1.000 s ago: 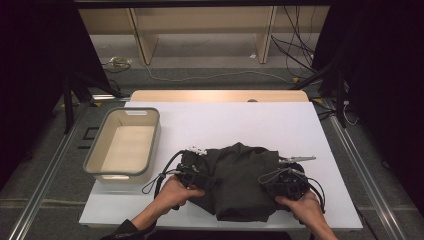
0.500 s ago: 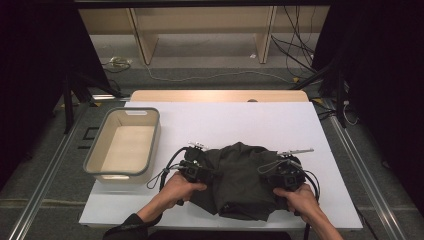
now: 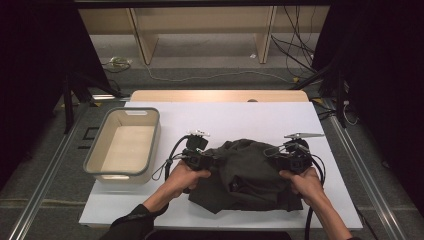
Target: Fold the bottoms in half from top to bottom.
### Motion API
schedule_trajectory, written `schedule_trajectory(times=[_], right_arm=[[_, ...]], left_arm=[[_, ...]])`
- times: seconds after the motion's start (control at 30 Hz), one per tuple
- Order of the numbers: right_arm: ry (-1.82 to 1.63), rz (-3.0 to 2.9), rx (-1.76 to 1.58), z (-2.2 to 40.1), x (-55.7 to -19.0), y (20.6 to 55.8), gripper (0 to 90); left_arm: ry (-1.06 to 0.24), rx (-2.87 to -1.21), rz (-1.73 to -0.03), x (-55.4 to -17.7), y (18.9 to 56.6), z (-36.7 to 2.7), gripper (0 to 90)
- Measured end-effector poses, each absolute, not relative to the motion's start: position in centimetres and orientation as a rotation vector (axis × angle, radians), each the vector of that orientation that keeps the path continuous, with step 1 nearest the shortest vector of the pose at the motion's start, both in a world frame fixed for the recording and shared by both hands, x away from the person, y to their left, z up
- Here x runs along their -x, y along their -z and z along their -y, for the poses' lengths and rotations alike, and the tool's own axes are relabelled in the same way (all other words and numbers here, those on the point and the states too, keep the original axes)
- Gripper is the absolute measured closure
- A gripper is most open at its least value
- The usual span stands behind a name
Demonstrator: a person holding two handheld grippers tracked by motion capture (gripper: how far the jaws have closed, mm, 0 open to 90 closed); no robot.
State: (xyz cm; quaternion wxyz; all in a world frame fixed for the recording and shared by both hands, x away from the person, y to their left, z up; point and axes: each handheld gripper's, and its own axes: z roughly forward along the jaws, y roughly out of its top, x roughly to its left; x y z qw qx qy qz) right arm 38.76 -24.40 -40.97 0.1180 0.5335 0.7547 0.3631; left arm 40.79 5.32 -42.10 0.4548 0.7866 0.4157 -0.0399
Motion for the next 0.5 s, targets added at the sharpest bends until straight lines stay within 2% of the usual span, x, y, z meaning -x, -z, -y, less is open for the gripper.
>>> schedule_trajectory(times=[0.2, 0.23, 0.4, 0.5], right_arm=[[-0.996, -2.230, -1.550, 24.0, -39.5, 42.3, 84.9], [-0.976, -2.238, -1.544, 23.9, -39.5, 42.6, 84.9], [-0.926, -2.255, -1.532, 23.7, -39.1, 43.6, 84.5], [-0.920, -2.266, -1.536, 23.9, -38.7, 43.9, 84.2]], left_arm=[[0.087, -1.960, -1.022, -41.1, 44.6, -5.1, 84.3], [0.056, -2.018, -1.012, -40.7, 45.6, -4.6, 84.2], [-0.005, -2.063, -1.015, -40.4, 45.5, -4.4, 83.8], [0.010, -2.051, -1.022, -40.2, 45.8, -4.7, 83.3]])
